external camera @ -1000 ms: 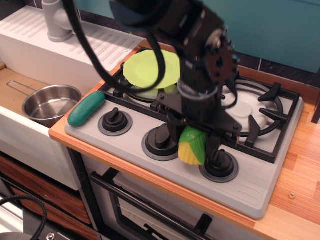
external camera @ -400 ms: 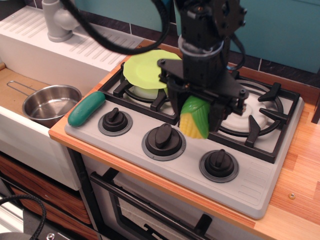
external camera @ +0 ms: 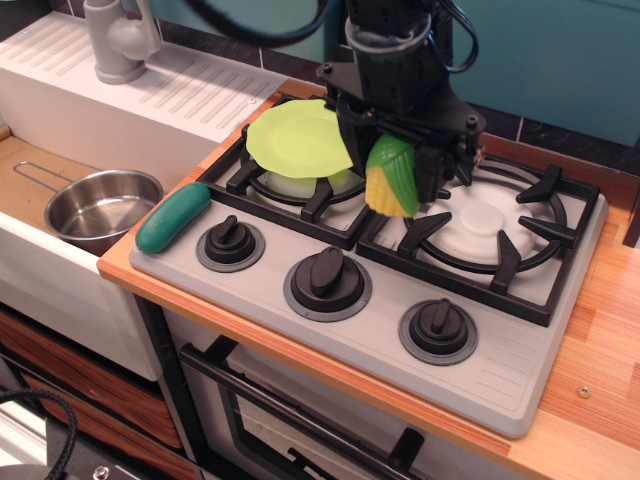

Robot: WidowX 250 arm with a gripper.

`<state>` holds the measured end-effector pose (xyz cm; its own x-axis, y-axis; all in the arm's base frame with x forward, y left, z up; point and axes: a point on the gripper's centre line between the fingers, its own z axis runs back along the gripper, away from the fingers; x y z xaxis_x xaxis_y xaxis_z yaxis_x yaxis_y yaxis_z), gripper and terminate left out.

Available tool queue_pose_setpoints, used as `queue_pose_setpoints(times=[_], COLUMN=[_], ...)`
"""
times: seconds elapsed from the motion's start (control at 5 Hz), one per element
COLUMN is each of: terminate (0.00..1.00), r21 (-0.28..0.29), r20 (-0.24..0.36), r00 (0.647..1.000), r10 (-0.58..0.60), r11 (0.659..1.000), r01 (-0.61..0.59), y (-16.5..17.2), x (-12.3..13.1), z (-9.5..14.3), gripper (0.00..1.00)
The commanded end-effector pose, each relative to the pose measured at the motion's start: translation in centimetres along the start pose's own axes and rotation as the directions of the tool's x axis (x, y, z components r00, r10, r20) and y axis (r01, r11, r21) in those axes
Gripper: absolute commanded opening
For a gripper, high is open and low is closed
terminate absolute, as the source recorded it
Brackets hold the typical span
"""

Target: Put corncob on plate and cucumber in pot or pan in sink

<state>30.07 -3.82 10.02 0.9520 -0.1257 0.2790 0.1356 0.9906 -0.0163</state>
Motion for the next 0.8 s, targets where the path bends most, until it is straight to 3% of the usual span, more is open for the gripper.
queue_pose_setpoints(times=[0.0, 0.6], terminate=[0.00, 0.00], r21=[-0.008, -0.005], r20=[0.056, 0.038], r00=[0.998, 0.999], r10=[-0.030, -0.030], r11=[0.999, 1.000], r01=[0.031, 0.030], y=[3.2, 8.5], x=[4.6, 5.8], z=[0.0, -0.8], gripper=[0.00, 0.00])
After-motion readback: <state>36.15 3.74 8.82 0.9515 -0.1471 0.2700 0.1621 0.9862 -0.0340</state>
